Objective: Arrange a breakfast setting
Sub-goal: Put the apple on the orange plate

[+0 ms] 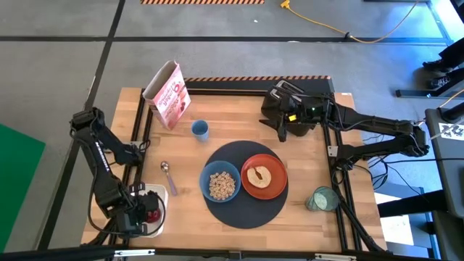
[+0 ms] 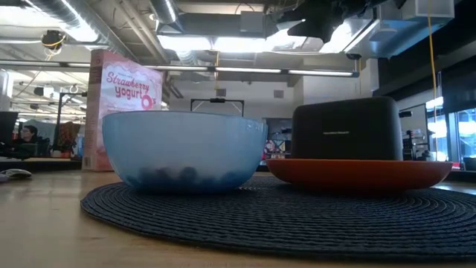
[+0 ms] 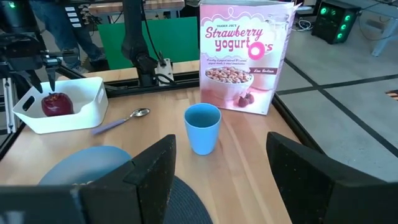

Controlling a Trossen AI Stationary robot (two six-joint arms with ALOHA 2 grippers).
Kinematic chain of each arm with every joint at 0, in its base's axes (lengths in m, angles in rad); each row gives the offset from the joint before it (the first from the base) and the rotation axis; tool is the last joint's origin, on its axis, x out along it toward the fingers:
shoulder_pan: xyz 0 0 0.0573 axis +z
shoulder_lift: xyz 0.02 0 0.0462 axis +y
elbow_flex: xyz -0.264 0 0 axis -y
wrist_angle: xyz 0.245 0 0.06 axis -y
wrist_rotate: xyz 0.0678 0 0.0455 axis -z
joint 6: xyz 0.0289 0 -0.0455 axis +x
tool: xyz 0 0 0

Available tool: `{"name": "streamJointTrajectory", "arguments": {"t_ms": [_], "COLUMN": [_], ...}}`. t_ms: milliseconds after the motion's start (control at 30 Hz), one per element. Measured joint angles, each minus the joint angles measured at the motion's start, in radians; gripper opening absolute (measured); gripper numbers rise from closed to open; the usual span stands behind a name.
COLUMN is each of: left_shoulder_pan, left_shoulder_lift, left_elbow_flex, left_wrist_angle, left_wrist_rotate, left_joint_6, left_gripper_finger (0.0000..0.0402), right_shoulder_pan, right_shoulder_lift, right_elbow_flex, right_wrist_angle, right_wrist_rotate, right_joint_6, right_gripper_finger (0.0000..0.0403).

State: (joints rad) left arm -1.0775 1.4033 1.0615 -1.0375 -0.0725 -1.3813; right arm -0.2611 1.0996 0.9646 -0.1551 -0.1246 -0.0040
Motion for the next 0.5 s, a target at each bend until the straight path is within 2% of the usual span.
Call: {"name": "streamJointTrajectory", "arguments": {"t_ms": [400,500], "left_shoulder_pan": [-0.013,-0.012], "left_shoulder_lift": [-0.001,-0.001], "left_elbow_flex": [-0.033,-0.033], "left_wrist_angle": [0.010,0.015], "left_wrist_rotate": [-0.015,-0.016], "left_joint_6": [0.001,0.009], "left_gripper_finger": [0.0106,0.0091], "right_shoulder_pan": [0.000,0.000], "right_shoulder_lift": [0.000,0.000], "right_elbow_flex": [0.000,0.000], "right_wrist_angle": [-0.023,-0.022], "right_wrist_rotate": [0.000,0.000], "right_joint_6": [0.000,0.000], "right_gripper_finger": [0.0239,0.0239]}}
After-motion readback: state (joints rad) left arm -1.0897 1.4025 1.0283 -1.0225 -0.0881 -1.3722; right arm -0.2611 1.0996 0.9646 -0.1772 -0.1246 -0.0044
